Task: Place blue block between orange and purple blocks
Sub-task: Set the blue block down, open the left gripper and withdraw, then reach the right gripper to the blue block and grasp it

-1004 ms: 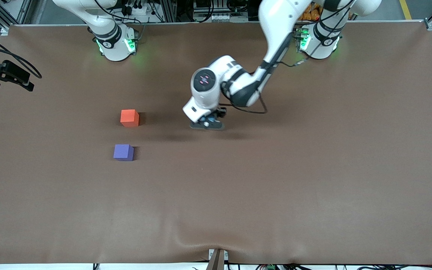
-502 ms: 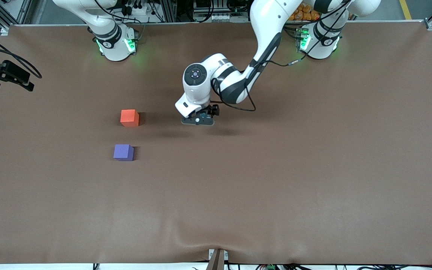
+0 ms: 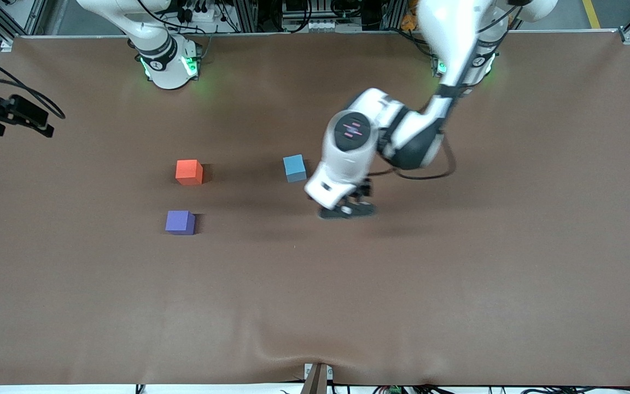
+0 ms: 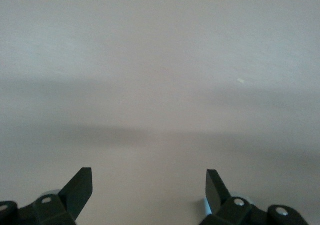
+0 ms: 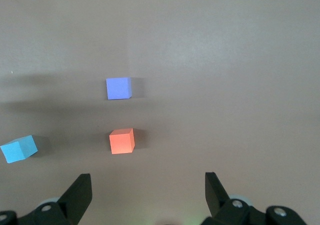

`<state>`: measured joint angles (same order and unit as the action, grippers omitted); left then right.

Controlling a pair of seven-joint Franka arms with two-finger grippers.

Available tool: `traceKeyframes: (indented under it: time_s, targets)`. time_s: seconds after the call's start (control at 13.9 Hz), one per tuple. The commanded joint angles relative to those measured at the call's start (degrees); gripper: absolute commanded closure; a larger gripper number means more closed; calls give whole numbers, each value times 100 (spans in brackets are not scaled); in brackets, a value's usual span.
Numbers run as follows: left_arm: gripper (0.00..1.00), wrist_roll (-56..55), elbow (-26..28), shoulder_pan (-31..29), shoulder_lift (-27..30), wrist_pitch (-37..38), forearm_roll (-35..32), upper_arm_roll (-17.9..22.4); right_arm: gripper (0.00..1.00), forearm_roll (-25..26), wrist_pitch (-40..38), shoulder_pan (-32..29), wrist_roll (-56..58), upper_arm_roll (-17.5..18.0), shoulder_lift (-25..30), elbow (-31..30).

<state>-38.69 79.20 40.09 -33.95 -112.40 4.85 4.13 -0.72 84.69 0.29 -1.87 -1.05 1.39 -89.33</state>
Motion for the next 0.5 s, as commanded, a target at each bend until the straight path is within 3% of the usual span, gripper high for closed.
traceKeyframes:
  time_s: [0.0, 0.29, 0.43]
  targets:
    - [0, 702, 184, -692, 545, 795, -115, -70, 0, 134, -49, 181, 47, 34, -367, 127]
    - [0, 1600, 517, -1818, 1231, 1694, -168, -70, 0, -68, -14, 856, -50, 43, -569, 74]
    - [0, 1882, 1033, -2170, 1705, 1923, -212, -88, 0, -226, 108, 1296, -59, 43, -744, 83]
